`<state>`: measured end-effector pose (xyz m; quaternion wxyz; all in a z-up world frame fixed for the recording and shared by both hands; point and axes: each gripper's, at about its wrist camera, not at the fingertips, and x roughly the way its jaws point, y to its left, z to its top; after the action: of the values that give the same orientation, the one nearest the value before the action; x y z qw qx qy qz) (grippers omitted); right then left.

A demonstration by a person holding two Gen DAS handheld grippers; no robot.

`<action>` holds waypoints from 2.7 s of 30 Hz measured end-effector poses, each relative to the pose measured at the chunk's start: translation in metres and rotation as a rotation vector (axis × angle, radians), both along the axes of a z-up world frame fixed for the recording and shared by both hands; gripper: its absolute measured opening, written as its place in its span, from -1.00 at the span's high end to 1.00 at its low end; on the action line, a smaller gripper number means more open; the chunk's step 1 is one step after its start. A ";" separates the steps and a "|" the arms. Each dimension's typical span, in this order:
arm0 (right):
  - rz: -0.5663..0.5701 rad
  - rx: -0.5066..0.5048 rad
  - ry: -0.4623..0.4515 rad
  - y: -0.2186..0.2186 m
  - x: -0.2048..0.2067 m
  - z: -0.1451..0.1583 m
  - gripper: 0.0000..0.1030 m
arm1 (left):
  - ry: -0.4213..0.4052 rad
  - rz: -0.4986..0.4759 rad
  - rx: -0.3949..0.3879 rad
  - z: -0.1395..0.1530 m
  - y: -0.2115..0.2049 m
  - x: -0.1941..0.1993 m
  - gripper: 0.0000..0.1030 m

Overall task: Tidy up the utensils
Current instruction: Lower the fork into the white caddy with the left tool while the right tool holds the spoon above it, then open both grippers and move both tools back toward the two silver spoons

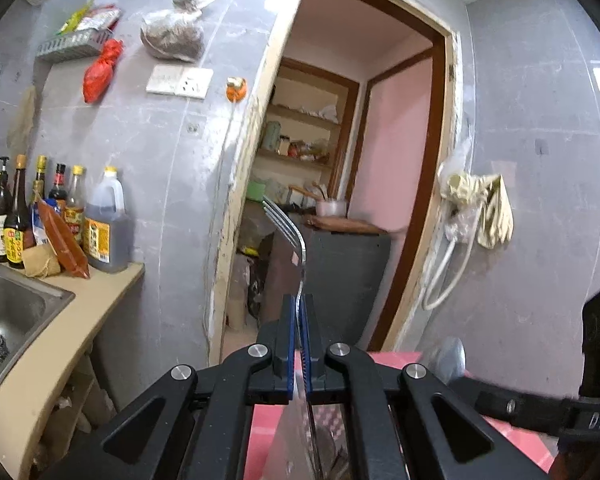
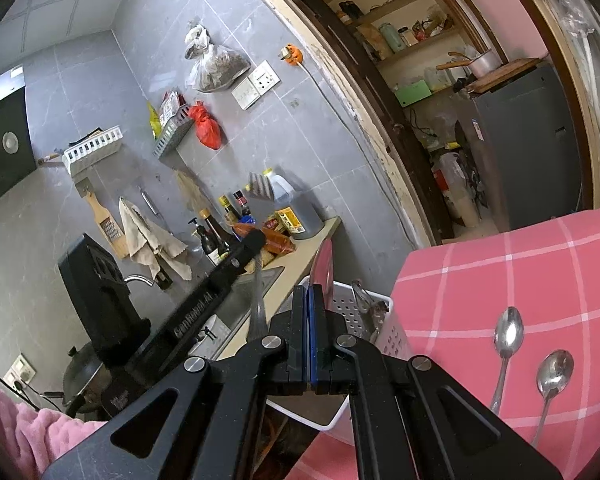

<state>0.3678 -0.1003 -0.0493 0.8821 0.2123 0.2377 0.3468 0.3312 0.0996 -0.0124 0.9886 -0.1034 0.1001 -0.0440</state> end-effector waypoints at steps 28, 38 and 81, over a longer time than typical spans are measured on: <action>0.020 0.035 0.021 0.005 -0.002 -0.015 0.97 | 0.024 -0.091 -0.144 -0.008 0.005 0.006 0.94; 0.048 0.000 0.019 0.007 -0.011 -0.016 0.97 | 0.048 -0.109 -0.055 -0.008 -0.001 -0.018 0.93; -0.328 -0.341 -0.176 -0.125 -0.103 0.056 -0.98 | 0.086 0.060 0.083 0.043 -0.094 -0.129 -1.00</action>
<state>0.2645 -0.2248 0.0070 0.9670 0.0650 0.1772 0.1711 0.2026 0.0053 0.0304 0.9877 -0.0673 0.1411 -0.0058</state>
